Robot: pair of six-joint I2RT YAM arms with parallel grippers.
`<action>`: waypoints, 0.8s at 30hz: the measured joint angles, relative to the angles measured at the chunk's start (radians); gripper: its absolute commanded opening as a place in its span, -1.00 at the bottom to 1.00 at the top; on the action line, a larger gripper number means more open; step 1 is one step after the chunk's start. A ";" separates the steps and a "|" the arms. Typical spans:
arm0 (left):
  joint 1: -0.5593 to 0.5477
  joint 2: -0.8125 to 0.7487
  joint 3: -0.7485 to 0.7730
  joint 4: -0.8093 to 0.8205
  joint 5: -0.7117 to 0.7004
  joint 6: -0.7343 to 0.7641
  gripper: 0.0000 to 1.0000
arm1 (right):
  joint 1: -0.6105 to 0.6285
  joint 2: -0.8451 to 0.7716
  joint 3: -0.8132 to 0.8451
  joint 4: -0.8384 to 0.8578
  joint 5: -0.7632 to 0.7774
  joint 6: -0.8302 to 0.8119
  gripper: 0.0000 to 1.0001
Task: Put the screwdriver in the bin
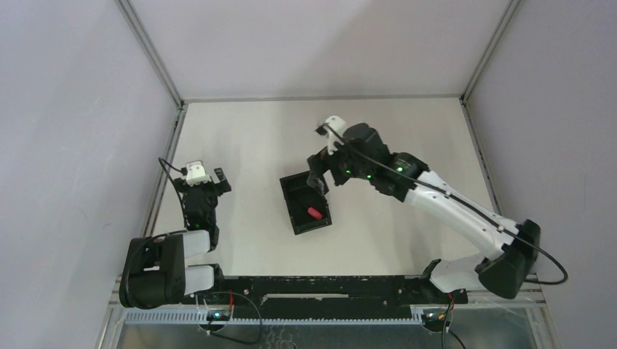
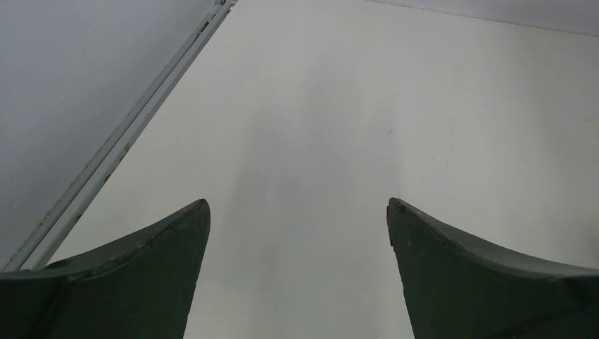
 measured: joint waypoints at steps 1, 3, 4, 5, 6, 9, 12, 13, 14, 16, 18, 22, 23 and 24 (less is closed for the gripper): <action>0.000 0.000 0.000 0.000 0.000 0.000 1.00 | -0.031 -0.040 -0.043 0.018 -0.014 0.002 0.99; 0.000 0.000 0.000 0.000 0.000 0.000 1.00 | -0.088 -0.089 -0.102 0.039 -0.032 0.008 0.99; 0.000 0.000 0.000 0.000 0.000 0.000 1.00 | -0.125 -0.117 -0.141 0.054 -0.043 0.014 0.99; 0.000 0.000 0.000 0.000 0.000 0.000 1.00 | -0.152 -0.140 -0.172 0.067 -0.053 0.020 0.99; 0.000 0.000 0.000 0.000 0.000 0.000 1.00 | -0.192 -0.168 -0.216 0.088 -0.065 0.030 0.99; 0.000 0.000 0.000 0.000 0.000 0.000 1.00 | -0.301 -0.275 -0.369 0.146 -0.088 0.068 0.99; 0.000 0.000 0.000 0.000 0.000 0.000 1.00 | -0.378 -0.382 -0.507 0.192 -0.093 0.115 0.99; 0.000 0.000 0.000 0.000 0.000 0.000 1.00 | -0.404 -0.420 -0.553 0.203 -0.092 0.134 0.99; 0.000 0.000 0.000 0.000 0.000 0.000 1.00 | -0.431 -0.461 -0.604 0.215 -0.085 0.155 0.99; 0.000 0.000 0.000 0.000 0.000 0.000 1.00 | -0.464 -0.512 -0.671 0.231 -0.061 0.186 0.99; 0.000 0.000 0.000 0.000 0.000 0.000 1.00 | -0.479 -0.543 -0.722 0.239 -0.034 0.211 0.99; 0.000 0.000 0.000 0.000 0.000 0.000 1.00 | -0.483 -0.568 -0.802 0.254 0.010 0.251 0.99; 0.000 0.000 0.000 0.000 0.000 0.000 1.00 | -0.483 -0.568 -0.817 0.258 0.017 0.257 0.99; 0.000 0.000 0.000 0.000 0.000 0.000 1.00 | -0.483 -0.568 -0.830 0.263 0.024 0.264 0.99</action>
